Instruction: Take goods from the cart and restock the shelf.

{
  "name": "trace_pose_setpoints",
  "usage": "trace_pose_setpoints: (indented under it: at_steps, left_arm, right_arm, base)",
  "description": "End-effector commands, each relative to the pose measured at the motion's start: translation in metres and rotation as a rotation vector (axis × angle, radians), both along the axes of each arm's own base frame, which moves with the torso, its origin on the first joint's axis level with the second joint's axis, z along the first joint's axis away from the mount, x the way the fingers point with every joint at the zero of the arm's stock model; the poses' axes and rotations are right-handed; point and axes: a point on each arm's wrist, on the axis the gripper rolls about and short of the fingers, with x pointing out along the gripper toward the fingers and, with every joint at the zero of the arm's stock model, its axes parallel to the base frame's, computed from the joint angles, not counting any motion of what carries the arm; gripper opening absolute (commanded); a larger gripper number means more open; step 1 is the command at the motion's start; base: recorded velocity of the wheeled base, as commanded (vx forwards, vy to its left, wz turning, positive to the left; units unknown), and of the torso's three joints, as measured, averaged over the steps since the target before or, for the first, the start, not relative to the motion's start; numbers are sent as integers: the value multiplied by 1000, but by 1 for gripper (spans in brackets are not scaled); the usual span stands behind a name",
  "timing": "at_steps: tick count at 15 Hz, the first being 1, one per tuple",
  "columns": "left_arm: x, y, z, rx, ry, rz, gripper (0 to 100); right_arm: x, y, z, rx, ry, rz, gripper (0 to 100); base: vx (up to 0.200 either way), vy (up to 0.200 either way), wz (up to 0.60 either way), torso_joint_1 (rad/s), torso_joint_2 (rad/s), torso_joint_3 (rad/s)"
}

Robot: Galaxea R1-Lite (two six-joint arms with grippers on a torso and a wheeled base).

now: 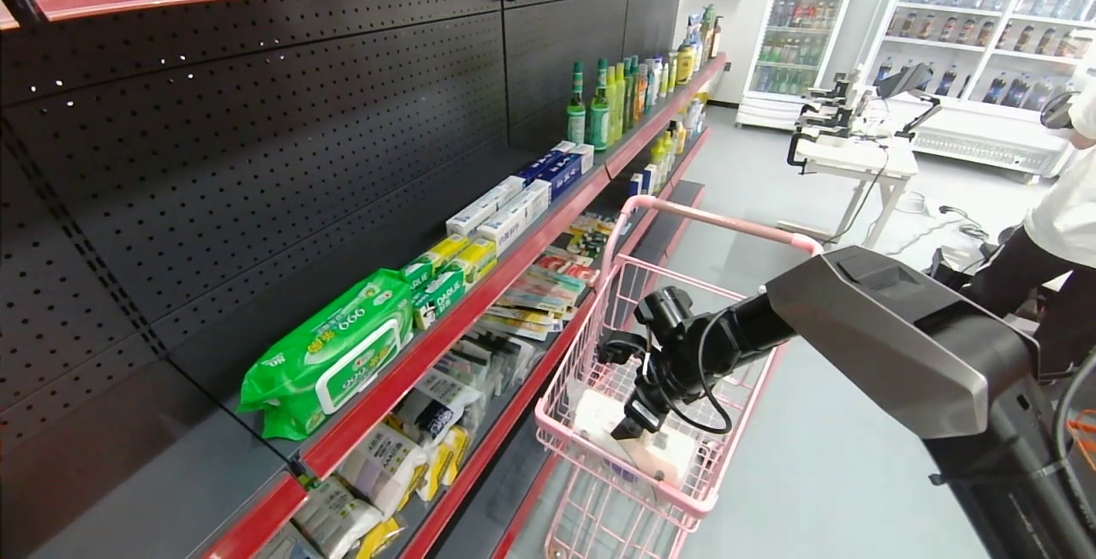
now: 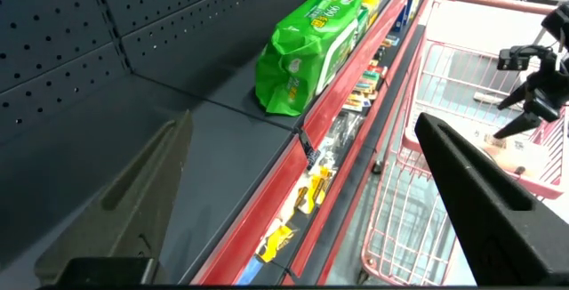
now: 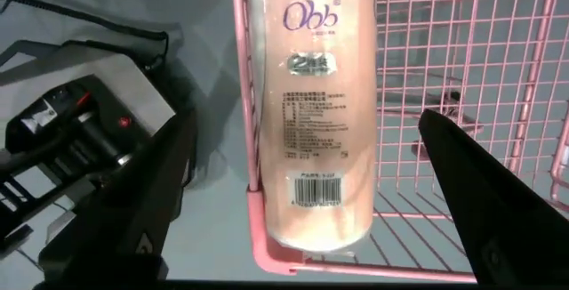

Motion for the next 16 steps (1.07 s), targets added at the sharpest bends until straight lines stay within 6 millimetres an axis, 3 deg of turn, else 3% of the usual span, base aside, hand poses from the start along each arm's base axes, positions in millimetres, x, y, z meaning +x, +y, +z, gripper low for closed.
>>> trace_pose_setpoints:
  at_steps: [1,6,16]
  left_arm:
    - [0,0,0,0,0,0,100]
    - [0,0,0,0,0,0,100]
    - [0,0,0,0,0,0,100]
  right_arm:
    - [1,4,-2,0,1,6,100]
    - [12,9,-13,-20,-12,4,100]
    - [19,12,-13,-29,-18,24,100]
  base:
    - [0,0,0,0,0,0]
    - [0,0,0,0,0,0]
    - [0,0,0,0,0,0]
